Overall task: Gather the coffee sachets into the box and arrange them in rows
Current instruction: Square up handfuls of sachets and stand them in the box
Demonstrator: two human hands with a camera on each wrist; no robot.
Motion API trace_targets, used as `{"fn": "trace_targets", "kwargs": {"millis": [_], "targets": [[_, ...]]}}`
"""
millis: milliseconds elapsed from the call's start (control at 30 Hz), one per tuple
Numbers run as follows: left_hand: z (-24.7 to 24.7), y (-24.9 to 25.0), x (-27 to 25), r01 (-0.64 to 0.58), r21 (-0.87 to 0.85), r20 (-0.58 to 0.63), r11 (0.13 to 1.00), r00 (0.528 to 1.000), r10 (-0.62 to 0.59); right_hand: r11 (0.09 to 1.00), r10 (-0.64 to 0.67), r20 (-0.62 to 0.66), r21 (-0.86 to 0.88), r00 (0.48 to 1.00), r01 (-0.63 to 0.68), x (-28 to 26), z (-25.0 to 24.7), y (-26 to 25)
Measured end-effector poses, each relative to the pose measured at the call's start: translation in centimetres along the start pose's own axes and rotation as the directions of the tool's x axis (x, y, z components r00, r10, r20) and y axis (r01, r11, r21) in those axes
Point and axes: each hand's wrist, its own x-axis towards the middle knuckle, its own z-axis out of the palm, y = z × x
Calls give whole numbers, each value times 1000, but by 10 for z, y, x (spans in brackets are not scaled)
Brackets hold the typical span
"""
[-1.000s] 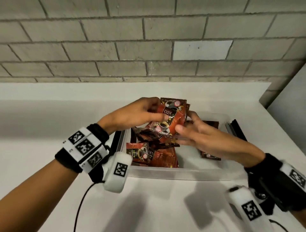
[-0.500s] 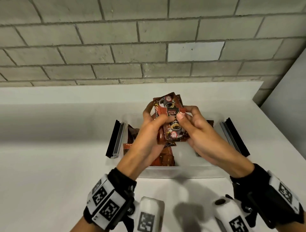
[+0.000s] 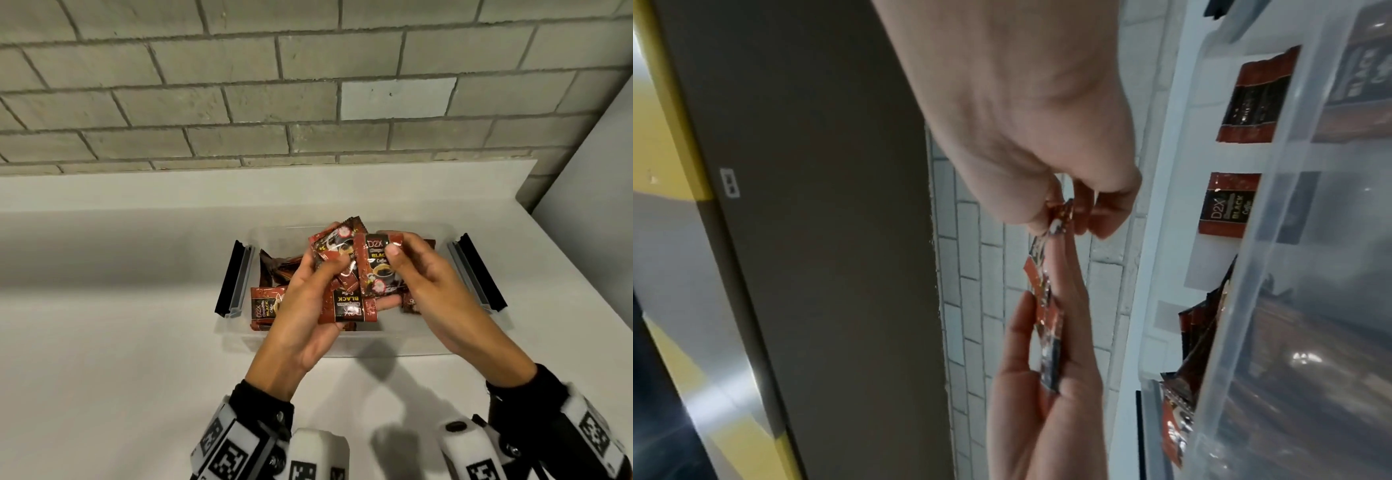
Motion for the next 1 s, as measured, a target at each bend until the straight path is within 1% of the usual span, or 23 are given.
{"fn": "trace_targets", "kwargs": {"millis": [133, 233, 300, 367, 433, 533, 733, 800, 833, 867, 900, 933, 967, 1000], "targets": [[1, -4, -4, -37, -7, -6, 999, 999, 37, 971, 103, -95, 227, 990, -79, -3, -9, -2], [1, -8, -4, -97, 0, -44, 995, 994, 97, 928, 208, -168, 345, 964, -140, -5, -16, 1], [1, -10, -4, -132, 1, -73, 991, 989, 131, 902, 249, -155, 396, 956, -171, -9, -19, 2], [1, -12, -4, -142, 7, -78, 990, 987, 142, 891, 240, -60, 411, 969, -195, -16, -19, 1], [0, -15, -4, -143, 35, -94, 989, 985, 146, 905, 205, 27, 377, 978, -200, -23, -17, 1], [-2, -17, -3, -144, 82, -107, 986, 983, 152, 941, 182, 59, 278, 982, -191, -26, -16, 3], [-6, -15, -4, -83, 128, -60, 988, 994, 92, 953, 246, -102, 206, 964, -221, -13, -24, 10], [-6, -13, -6, -52, 139, -62, 989, 996, 61, 966, 216, -129, 171, 968, -193, -5, -32, 5], [-7, -11, -6, -40, 146, -64, 989, 997, 49, 979, 178, -129, 125, 975, -162, -2, -38, 0], [-9, -10, -6, -28, 153, -63, 988, 997, 38, 991, 129, -106, 55, 986, -124, 1, -44, -7], [-10, -8, -6, -18, 159, -59, 987, 998, 27, 996, 77, -51, -34, 996, -78, 5, -51, -15], [-11, -6, -6, -7, 169, -56, 986, 998, 17, 991, 30, 35, -128, 999, -25, 8, -58, -25], [-12, -5, -6, 5, 180, -53, 984, 999, 5, 972, -8, 140, -232, 990, 41, 11, -63, -34], [-12, -4, -6, 18, 196, -50, 981, 999, -8, 931, -32, 245, -346, 969, 118, 14, -66, -44]]}}
